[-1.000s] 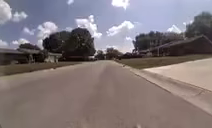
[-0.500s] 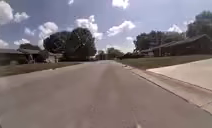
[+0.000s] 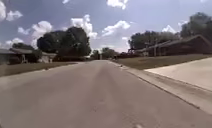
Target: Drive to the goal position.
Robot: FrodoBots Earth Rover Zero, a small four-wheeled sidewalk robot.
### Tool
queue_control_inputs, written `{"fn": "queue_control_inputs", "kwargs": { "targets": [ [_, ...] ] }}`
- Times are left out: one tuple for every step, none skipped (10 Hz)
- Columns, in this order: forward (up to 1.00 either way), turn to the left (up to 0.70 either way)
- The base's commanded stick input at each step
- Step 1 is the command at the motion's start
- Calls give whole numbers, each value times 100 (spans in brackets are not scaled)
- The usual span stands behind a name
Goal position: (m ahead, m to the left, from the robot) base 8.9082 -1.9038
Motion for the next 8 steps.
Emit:
{"fn": "queue_control_inputs", "kwargs": {
  "targets": [
    [70,0],
    [70,0],
    [70,0],
    [70,0],
    [70,0],
    [70,0],
    [70,0],
    [70,0]
  ]
}}
